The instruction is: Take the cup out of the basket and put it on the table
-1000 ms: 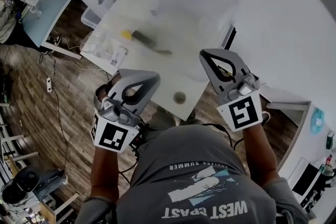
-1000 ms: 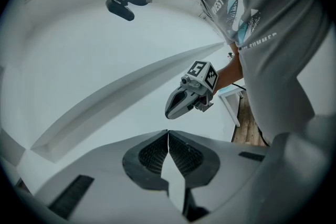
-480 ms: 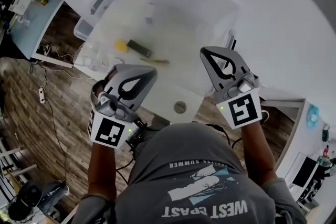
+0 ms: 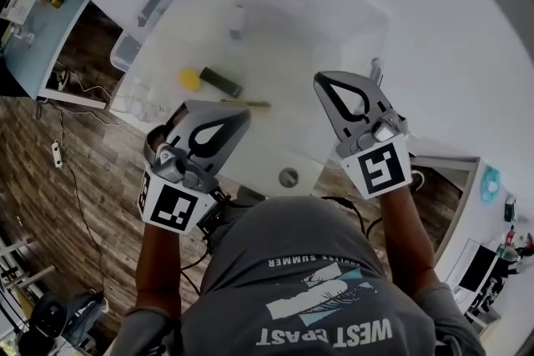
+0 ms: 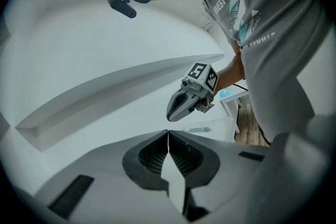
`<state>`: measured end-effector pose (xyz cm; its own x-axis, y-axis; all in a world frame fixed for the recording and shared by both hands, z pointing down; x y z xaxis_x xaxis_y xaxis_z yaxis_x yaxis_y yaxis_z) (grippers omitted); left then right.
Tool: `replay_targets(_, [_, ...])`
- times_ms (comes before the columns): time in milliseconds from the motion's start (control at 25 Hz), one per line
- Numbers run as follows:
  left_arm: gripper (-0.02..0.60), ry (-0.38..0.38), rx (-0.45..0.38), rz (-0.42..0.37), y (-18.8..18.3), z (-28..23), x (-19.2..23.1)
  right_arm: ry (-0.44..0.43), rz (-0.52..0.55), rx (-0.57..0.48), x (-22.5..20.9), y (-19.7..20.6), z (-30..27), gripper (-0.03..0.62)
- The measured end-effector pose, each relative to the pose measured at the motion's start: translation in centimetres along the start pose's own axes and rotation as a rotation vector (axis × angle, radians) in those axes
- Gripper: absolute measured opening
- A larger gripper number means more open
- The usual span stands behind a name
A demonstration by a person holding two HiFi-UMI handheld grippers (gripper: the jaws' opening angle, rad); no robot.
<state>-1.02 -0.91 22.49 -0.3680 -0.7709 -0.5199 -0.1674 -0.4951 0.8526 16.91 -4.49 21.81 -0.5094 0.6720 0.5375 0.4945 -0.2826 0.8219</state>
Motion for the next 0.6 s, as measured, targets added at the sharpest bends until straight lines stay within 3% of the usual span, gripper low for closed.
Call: replay_targets(600, [0.015,-0.016,0.012,0.063,3.3,1.4,1.3,-0.044,-0.017,0.047,-0.7,2.6,-4.9,0.012])
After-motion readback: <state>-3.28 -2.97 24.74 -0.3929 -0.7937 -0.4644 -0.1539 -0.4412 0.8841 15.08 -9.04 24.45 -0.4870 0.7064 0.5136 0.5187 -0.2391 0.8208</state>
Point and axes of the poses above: the fingertips, and each gripper's own axes: z backward along the fingers, x to its left, y out of its underside, the point moved 6 cm from there along z, backward along the fingers, and after that the axes turned 11 degrees about -x, right-handed, at the moved point
